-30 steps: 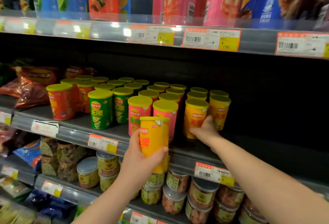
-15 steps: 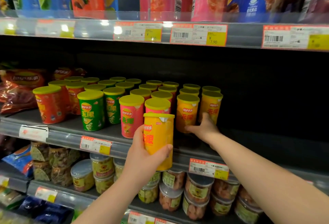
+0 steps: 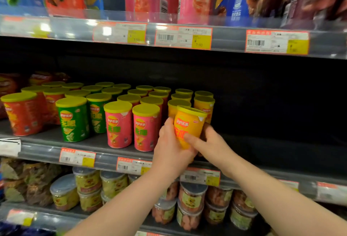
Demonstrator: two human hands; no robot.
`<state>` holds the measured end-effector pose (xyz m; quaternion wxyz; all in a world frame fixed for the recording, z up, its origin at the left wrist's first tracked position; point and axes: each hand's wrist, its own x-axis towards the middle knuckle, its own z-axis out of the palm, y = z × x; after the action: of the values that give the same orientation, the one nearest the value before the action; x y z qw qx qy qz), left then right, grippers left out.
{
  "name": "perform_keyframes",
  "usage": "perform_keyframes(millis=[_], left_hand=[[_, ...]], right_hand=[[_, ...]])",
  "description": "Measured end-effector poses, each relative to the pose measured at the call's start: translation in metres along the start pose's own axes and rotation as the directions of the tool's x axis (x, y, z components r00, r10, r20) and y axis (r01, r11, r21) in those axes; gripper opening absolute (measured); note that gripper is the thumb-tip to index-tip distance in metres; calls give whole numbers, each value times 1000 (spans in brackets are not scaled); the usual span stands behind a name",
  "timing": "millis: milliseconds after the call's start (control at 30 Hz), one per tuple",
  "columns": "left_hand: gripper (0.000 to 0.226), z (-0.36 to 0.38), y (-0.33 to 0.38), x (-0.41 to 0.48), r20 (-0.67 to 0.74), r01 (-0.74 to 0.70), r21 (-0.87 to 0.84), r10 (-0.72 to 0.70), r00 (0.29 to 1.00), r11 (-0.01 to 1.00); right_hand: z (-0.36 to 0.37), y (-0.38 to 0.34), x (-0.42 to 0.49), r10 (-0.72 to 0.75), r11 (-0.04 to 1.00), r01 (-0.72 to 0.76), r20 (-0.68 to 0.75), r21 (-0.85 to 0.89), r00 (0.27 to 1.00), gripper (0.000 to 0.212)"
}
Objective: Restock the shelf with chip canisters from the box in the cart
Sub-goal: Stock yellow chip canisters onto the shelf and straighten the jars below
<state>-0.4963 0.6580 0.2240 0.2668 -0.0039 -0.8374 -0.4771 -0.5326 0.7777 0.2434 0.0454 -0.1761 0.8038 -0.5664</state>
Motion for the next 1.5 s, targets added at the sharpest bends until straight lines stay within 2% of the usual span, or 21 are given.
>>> perform_keyframes(millis=[167, 233, 267, 333, 400, 467, 567, 733, 967, 1133, 1333, 1500], left_hand=[[93, 9, -1, 5, 133, -71, 72, 61, 989, 995], [89, 7, -11, 4, 178, -90, 235, 48, 983, 968], [82, 5, -16, 3, 209, -132, 361, 57, 976, 923], [70, 1, -25, -1, 316, -256, 594, 72, 946, 763], [66, -3, -30, -4, 428, -368, 701, 52, 902, 612], [65, -4, -36, -5, 468, -415, 721, 53, 882, 554], [65, -4, -40, -5, 467, -435, 714, 89, 880, 548], [65, -2, -42, -4, 459, -436, 711, 105, 882, 551], [65, -2, -44, -5, 455, -437, 706, 117, 883, 557], [64, -4, -41, -5, 467, -445, 706, 110, 877, 551], [62, -8, -37, -1, 509, -459, 681, 80, 857, 571], [58, -17, -33, -6, 503, -465, 639, 125, 855, 613]], right_hand=[[-11, 6, 6, -4, 1000, 1, -167, -22, 986, 71], [-22, 9, 16, 13, 998, -26, -238, -49, 971, 76], [-28, 10, 22, 32, 997, -49, -262, -61, 964, 77], [-36, 15, 35, 65, 992, -91, -276, -83, 959, 78], [-40, 20, 46, 78, 986, -114, -258, -126, 963, 77], [-41, 25, 50, 75, 983, -107, -212, -147, 975, 73], [-39, 32, 51, 92, 981, -116, -151, -157, 984, 72], [-35, 40, 56, 89, 973, -130, -211, -191, 973, 76], [-33, 43, 60, 77, 965, -124, -201, -231, 977, 69], [-30, 40, 59, 120, 929, -193, -238, -315, 964, 69], [-30, 28, 39, 155, 823, -290, -299, -488, 942, 68], [-20, 19, 3, -35, 618, -145, -211, -772, 977, 45]])
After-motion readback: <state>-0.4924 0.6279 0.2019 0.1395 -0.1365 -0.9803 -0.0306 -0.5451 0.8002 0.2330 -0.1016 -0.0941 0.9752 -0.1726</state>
